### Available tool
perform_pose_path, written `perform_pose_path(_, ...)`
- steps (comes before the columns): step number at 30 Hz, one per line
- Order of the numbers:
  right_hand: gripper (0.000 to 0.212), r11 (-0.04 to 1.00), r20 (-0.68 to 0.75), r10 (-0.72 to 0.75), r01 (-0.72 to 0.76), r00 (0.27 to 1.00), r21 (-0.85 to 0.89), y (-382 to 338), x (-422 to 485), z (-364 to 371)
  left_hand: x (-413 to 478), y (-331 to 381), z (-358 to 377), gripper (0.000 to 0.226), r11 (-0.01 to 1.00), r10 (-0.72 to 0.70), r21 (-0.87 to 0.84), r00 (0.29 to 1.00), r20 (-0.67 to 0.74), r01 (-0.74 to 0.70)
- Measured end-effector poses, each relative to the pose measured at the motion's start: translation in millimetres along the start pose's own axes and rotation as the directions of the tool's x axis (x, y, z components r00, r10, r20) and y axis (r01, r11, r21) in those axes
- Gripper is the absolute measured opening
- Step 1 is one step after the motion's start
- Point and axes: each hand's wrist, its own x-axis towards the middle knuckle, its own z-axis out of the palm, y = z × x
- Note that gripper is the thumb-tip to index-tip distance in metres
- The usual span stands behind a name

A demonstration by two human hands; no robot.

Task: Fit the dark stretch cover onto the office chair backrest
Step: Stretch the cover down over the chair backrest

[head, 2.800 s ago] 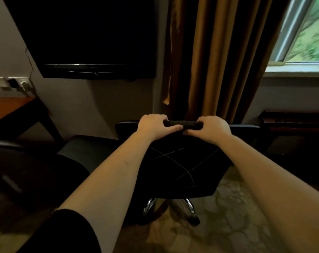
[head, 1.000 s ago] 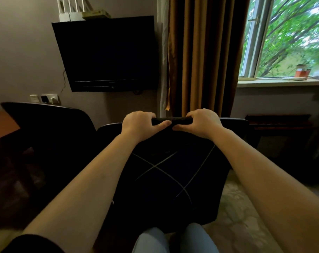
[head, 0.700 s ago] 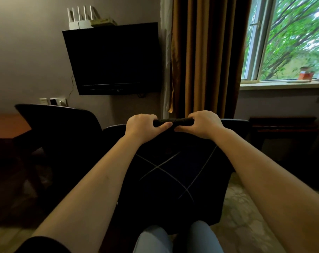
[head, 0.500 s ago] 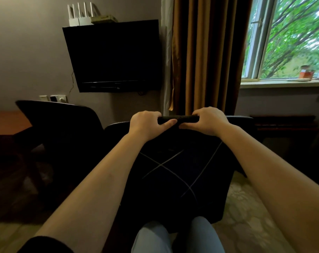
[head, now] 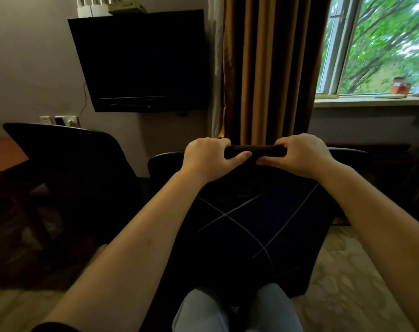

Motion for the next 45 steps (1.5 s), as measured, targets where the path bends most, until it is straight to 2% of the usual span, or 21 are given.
perform_pose_path(4,0.082,0.998,-0.040,0.025,-0.028,0.999,-0.054,13,-10,-4,7,10,3,0.060,0.997,0.066,-0.050,0.998,0.011,-0.065)
perform_pose_path(6,0.078,0.998,-0.047,0.040,-0.042,0.998,-0.056,16,-13,-7,9,10,0,0.063,0.982,0.097,-0.165,0.995,0.036,-0.090)
perform_pose_path(9,0.076,0.999,-0.011,0.013,-0.014,1.000,-0.036,19,-12,-8,11,-5,-7,0.058,0.944,0.063,-0.328,0.996,0.060,-0.040)
perform_pose_path(12,0.077,1.000,0.061,-0.016,0.015,0.998,0.018,17,-7,-8,8,-33,-9,0.054,0.974,-0.030,-0.224,0.998,0.055,0.042)
perform_pose_path(14,0.076,0.998,0.056,-0.023,0.020,0.998,0.055,9,-4,-8,4,-45,-6,0.056,0.977,-0.111,-0.179,0.992,0.060,0.120)
perform_pose_path(17,0.059,0.996,0.005,-0.056,0.055,0.998,0.071,-29,5,-1,-2,-47,1,0.058,0.970,-0.193,-0.145,0.981,0.021,0.194)
perform_pose_path(20,0.051,0.995,-0.124,-0.083,0.076,0.989,-0.057,-75,16,23,-1,-42,6,0.056,0.971,-0.203,-0.138,0.979,-0.026,0.198)
perform_pose_path(22,0.054,0.995,-0.258,-0.061,0.037,0.964,-0.096,-87,22,39,-1,-42,7,0.056,0.965,-0.228,-0.137,0.973,-0.030,0.222)
perform_pose_path(24,0.053,0.995,-0.390,-0.095,0.075,0.916,-0.065,-82,23,48,-3,-43,10,0.056,0.965,-0.230,-0.141,0.971,-0.064,0.220)
perform_pose_path(26,0.052,0.987,-0.466,-0.159,0.149,0.870,-0.057,-68,19,50,-7,-41,14,0.057,0.980,-0.159,-0.146,0.971,-0.178,0.134)
perform_pose_path(29,0.047,0.976,-0.505,-0.213,0.208,0.837,-0.066,-40,10,45,-7,-36,18,0.049,0.995,-0.030,-0.104,0.940,-0.338,-0.006)
perform_pose_path(33,0.039,0.992,-0.631,-0.125,0.100,0.766,-0.076,24,-2,42,-2,-38,25,0.046,0.997,0.023,-0.057,0.894,-0.447,-0.054)
perform_pose_path(38,0.045,1.000,-0.682,-0.003,-0.019,0.731,-0.024,84,-16,42,1,-44,29,0.046,0.998,0.014,-0.046,0.859,-0.512,-0.043)
perform_pose_path(45,0.045,0.985,-0.792,0.150,-0.160,0.592,0.067,45,-12,56,-15,-48,31,0.047,0.994,-0.102,-0.094,0.822,-0.560,0.059)
